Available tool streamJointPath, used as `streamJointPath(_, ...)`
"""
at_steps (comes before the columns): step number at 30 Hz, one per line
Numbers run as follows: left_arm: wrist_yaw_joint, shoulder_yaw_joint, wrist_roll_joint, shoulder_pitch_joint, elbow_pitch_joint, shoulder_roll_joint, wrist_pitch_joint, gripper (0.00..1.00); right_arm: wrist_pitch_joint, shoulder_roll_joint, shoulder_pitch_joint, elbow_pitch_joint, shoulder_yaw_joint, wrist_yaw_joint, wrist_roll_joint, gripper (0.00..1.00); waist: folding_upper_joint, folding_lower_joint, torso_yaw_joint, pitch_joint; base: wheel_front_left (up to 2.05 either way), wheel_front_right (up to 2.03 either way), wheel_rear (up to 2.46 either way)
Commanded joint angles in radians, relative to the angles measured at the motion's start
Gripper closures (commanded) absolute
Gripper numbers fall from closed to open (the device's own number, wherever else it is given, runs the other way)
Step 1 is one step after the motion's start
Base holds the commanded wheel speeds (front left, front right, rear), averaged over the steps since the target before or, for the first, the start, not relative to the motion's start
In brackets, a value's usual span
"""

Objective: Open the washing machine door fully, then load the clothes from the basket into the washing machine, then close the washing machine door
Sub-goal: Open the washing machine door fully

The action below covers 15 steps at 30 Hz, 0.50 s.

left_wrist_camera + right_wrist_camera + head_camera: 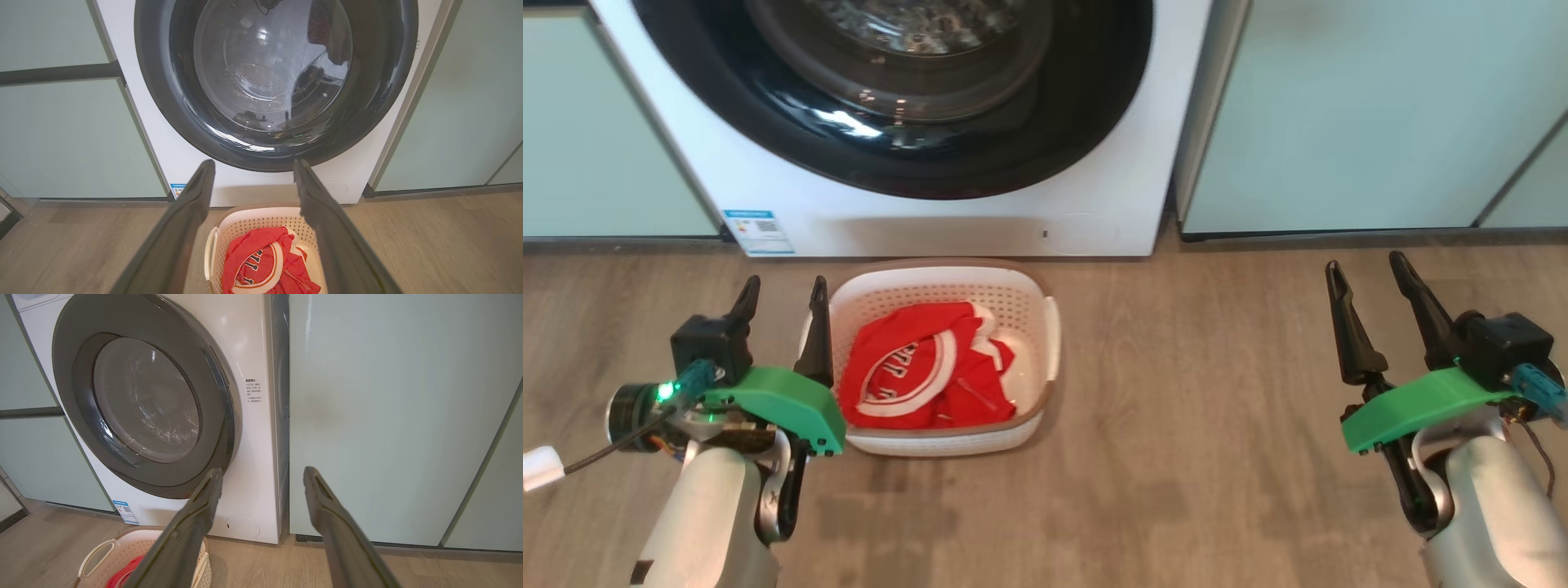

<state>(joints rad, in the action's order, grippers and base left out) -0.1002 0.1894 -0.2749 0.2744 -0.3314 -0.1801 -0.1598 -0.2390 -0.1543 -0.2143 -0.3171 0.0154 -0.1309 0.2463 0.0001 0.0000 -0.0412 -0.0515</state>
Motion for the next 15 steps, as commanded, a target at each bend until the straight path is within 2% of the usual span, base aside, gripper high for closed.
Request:
streamJointPath(1,-0.005,-0.038,-0.007,0.055,0.036,-0.022,-0.012,0.00,-0.011,-0.002,-0.036,0.031,0.017,0.000,-0.002,0.00,-0.0001,0.0000,-0.002,0.000,1.11,1.11,-2.22)
streamJointPath(8,0.000,-0.034,-0.015,0.054,0.039,-0.025,-0.024,0.00,-0.012,0.001,-0.034,0.027,0.013,0.000,-0.002,0.00,-0.0001,0.0000,-0.008,0.001,0.80,0.80,-1.59)
streamJointPath(15,-0.003,-0.028,-0.016,0.055,0.040,-0.031,-0.028,0.00,-0.013,0.008,-0.032,0.026,0.010,0.000,-0.002,0.00,-0.0001,0.0000,-0.013,-0.002,0.21,0.21,-0.41)
